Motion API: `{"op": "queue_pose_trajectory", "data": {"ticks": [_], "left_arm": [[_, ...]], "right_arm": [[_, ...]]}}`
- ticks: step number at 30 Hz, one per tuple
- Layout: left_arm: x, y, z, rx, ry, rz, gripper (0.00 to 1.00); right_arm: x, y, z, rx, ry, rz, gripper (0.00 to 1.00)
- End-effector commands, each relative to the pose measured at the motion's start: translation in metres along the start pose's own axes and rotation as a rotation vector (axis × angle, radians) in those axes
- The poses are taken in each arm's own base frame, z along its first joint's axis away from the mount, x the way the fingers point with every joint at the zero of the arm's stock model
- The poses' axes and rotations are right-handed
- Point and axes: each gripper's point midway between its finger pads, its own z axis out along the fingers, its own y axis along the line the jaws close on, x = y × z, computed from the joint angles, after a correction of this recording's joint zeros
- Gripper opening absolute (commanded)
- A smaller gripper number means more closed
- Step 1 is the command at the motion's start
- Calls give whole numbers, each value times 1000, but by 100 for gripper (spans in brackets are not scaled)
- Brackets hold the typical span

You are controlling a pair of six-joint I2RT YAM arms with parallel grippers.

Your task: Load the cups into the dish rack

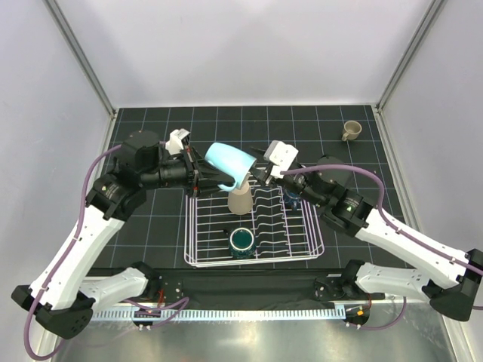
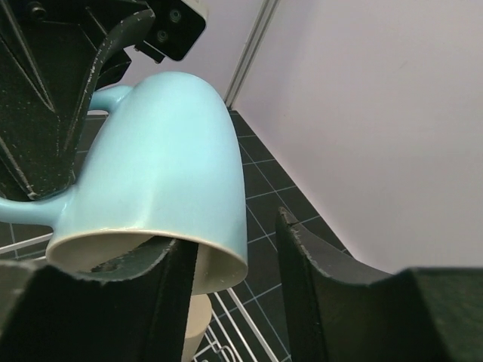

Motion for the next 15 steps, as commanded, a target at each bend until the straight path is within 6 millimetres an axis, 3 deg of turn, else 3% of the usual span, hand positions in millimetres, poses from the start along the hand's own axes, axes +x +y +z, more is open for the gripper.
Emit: {"op": "queue_pose_trajectory", "data": {"ticks": [1,9,15], "left_arm": [[11,-17,-14,59,8,112,0],[11,-19,-17,64,-6,122,0],[12,-21,-19,73,-13,129,0]], "right_arm": [[-34,-12,1,47,-119,12,49],[-11,-2,-9,28,-64,10,68],[1,1,-14,24,-44,-3,71]]}}
